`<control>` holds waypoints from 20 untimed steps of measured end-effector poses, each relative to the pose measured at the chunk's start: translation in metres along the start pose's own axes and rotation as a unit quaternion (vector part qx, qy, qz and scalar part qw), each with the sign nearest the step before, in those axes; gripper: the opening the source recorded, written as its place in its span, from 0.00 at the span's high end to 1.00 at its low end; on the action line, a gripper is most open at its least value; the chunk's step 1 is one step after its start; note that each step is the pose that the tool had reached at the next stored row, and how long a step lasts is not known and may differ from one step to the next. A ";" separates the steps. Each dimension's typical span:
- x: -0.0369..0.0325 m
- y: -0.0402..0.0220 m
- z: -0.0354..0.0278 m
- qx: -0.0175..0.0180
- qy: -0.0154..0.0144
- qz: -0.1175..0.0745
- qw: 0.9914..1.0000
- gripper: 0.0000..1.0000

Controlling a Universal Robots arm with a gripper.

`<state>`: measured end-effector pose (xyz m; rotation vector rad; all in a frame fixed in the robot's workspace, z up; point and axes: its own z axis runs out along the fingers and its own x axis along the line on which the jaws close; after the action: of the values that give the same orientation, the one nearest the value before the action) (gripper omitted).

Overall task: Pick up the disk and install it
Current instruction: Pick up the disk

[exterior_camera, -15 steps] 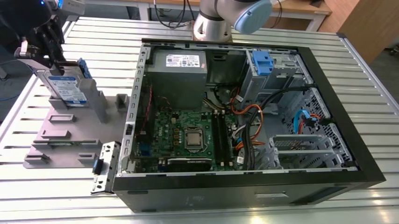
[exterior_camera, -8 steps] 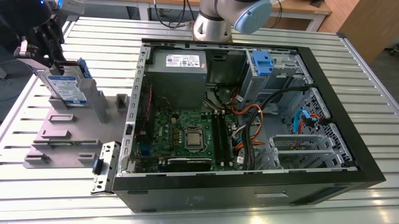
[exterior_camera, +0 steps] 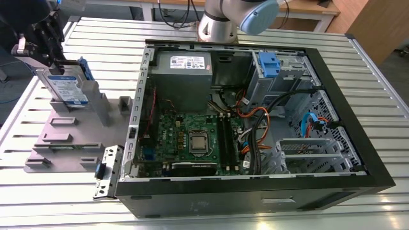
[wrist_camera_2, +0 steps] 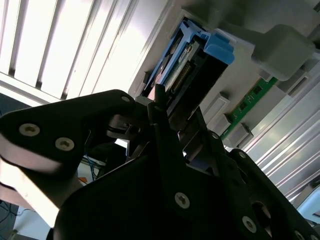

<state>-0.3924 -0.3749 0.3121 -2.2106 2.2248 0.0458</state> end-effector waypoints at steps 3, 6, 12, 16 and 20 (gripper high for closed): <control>0.0000 0.0000 -0.0002 0.000 0.001 0.000 1.000 0.65; 0.0000 0.0000 -0.0002 0.000 0.001 0.000 1.000 0.65; 0.0000 0.0000 -0.0005 0.000 0.002 0.000 1.000 0.65; -0.0002 0.0001 -0.0077 0.000 0.002 0.000 1.000 0.65; -0.0005 0.0004 -0.0214 0.000 0.002 0.000 1.000 0.65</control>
<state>-0.3924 -0.3749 0.3335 -2.2128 2.2271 0.0417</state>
